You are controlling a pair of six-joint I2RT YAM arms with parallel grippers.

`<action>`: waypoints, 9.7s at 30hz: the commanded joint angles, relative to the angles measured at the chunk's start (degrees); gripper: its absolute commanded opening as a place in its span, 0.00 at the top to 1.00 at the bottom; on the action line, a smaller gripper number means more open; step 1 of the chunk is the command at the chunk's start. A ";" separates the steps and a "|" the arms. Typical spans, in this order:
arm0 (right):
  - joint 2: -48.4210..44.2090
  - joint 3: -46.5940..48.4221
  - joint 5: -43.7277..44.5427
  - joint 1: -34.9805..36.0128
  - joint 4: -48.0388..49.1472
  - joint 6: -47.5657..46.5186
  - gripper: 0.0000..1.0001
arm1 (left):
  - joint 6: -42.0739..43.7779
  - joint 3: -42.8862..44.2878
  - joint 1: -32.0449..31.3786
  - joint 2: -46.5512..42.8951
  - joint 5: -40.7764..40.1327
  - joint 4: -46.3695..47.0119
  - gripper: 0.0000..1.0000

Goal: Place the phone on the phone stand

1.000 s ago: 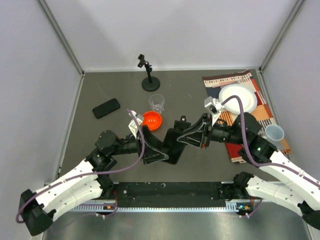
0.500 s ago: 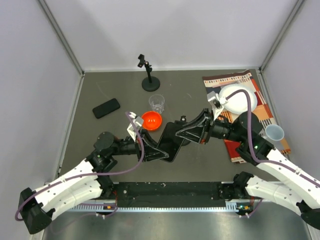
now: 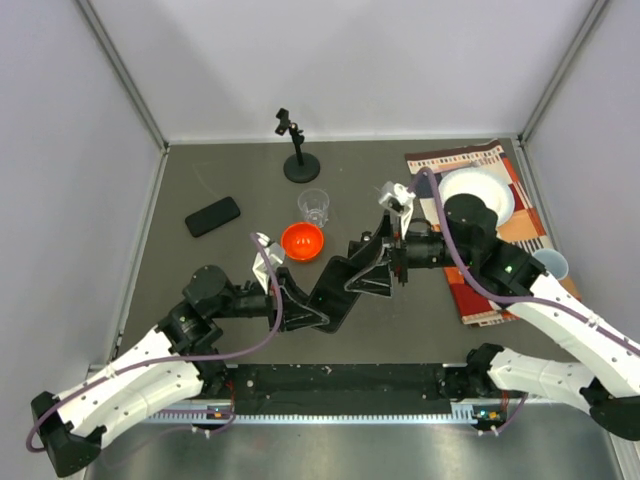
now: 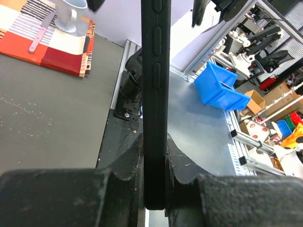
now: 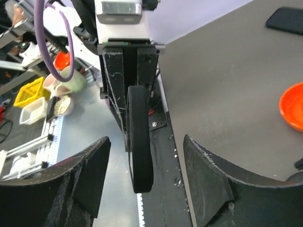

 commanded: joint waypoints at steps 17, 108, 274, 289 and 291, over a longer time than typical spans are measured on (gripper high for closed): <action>4.98 5.18 -10.98 -0.22 -1.95 -2.57 0.59 | 4.62 4.98 -0.17 1.29 3.57 0.50 1.00; -17.79 2.72 32.98 -2.42 -27.88 -13.63 1.00 | 26.40 17.47 -11.60 37.43 -53.32 5.24 1.00; 24.40 12.39 70.76 5.49 -43.44 -16.19 1.00 | 2.69 27.92 -17.14 25.90 -77.21 -30.62 1.00; 24.75 11.33 65.58 4.17 -40.36 -22.34 1.00 | -0.30 25.19 -16.96 20.80 -68.41 -33.60 1.00; 24.75 11.59 64.87 3.82 -40.18 -22.70 1.00 | -1.70 25.98 -17.05 20.01 -68.59 -35.35 1.00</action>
